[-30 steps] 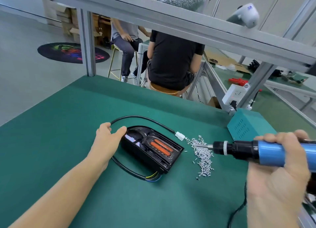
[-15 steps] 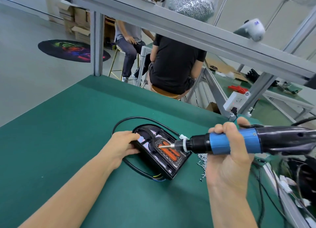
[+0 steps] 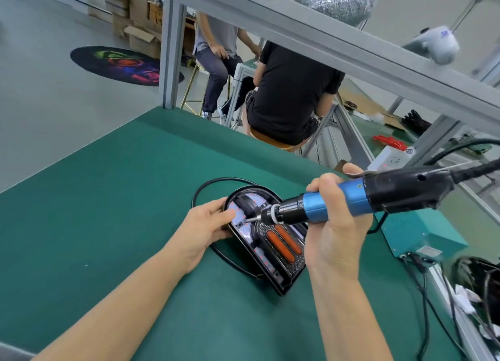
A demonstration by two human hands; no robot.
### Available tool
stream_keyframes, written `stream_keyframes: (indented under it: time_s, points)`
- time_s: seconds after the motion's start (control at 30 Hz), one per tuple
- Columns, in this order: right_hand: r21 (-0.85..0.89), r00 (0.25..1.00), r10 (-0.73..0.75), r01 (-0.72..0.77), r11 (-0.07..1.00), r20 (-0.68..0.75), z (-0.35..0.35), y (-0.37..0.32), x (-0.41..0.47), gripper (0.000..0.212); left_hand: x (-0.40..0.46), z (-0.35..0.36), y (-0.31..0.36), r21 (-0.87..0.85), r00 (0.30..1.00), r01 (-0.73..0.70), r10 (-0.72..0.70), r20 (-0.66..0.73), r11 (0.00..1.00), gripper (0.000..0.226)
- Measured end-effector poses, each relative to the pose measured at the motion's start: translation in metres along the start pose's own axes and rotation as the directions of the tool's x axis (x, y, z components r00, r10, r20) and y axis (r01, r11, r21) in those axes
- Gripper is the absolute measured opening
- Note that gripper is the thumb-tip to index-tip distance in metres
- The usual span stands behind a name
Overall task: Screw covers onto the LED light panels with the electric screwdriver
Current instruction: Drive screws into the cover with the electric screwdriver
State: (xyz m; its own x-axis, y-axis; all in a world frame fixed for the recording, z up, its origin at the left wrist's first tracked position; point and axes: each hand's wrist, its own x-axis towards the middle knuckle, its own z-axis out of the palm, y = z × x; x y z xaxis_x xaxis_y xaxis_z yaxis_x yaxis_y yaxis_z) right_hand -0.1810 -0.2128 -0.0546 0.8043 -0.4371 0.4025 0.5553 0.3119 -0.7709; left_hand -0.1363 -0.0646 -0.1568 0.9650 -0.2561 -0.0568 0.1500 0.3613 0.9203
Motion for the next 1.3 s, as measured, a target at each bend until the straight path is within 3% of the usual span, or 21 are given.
stream_keyframes:
  time_s: [0.17,1.3]
  points:
    - [-0.125,0.999,-0.03,0.032,0.992,0.014,-0.002,0.007,0.001,0.035,0.002,-0.001,-0.002,-0.024,1.0,-0.005,0.006,0.005,1.0,0.027]
    - [-0.139,0.99,0.018,0.002,0.99,0.138,-0.001,0.019,0.005,0.028,0.001,0.001,-0.001,-0.003,1.0,0.012,-0.012,-0.013,1.0,0.026]
